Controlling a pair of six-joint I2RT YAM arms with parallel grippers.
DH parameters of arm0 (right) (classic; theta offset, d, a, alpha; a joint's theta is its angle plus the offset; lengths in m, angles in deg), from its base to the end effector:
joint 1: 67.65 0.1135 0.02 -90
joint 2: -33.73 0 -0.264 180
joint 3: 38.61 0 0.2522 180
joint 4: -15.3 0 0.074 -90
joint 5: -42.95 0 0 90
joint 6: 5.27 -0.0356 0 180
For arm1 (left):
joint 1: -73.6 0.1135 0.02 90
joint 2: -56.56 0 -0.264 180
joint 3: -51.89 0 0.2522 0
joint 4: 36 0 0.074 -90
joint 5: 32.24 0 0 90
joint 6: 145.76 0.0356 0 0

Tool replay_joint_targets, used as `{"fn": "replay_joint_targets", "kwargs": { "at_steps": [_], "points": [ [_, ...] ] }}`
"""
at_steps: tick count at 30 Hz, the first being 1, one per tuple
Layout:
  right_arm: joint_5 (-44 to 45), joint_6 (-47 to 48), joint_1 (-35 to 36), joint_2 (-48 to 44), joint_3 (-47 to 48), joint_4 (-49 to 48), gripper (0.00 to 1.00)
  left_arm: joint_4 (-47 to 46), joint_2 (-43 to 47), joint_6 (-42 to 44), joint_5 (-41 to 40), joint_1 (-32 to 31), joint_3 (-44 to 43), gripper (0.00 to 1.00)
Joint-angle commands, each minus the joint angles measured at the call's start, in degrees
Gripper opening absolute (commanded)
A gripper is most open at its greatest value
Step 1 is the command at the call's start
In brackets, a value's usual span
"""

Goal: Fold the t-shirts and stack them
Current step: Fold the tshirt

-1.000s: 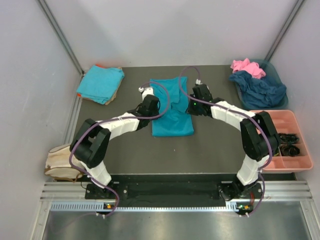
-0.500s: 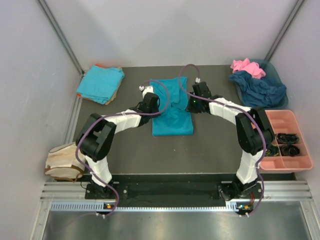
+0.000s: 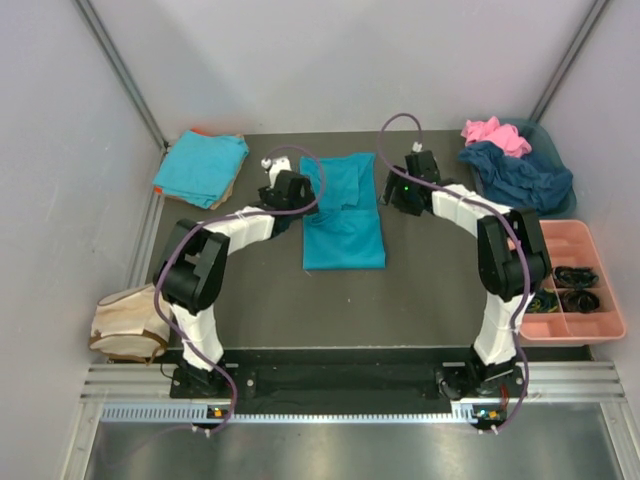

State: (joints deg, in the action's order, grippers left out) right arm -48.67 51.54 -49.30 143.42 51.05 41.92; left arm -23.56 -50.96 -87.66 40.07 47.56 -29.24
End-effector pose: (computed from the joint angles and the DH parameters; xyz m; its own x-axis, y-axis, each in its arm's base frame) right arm 0.3994 0.1335 0.1960 -0.7600 0.3244 -0.5632 0.0991 0.9142 0.3930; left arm 0.3726 -0.1700 0.1855 -0.5869 -0.2736 -0.7620 -0.1232 0.9604 -0.2499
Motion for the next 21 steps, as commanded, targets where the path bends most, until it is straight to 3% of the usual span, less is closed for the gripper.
{"fn": "replay_joint_targets", "kwargs": {
  "at_steps": [1, 4, 10, 14, 21],
  "points": [
    [1.5, 1.1, -3.3, -3.9, 0.6, -0.2, 0.69, 2.5, 3.6, 0.8, -4.8, 2.5, -3.0, 0.99],
    [0.2, 0.9, -3.3, -6.8, -3.6, -0.7, 0.70, 3.0, 7.4, 0.8, -5.1, 2.8, -0.8, 0.99],
    [-5.4, -0.6, -3.2, -14.9, -16.2, -4.2, 0.71, 2.6, 19.0, -3.3, 0.3, 2.6, 12.1, 0.99],
    [-6.4, -0.5, -3.1, -20.1, -22.4, -4.5, 0.71, -1.2, 29.4, -5.1, 6.9, 2.0, 23.1, 0.99],
    [-7.2, -0.8, -2.9, -25.2, -29.1, -5.5, 0.72, -12.1, 33.9, -7.1, 17.4, -2.6, 30.5, 0.98]
  ]
}}
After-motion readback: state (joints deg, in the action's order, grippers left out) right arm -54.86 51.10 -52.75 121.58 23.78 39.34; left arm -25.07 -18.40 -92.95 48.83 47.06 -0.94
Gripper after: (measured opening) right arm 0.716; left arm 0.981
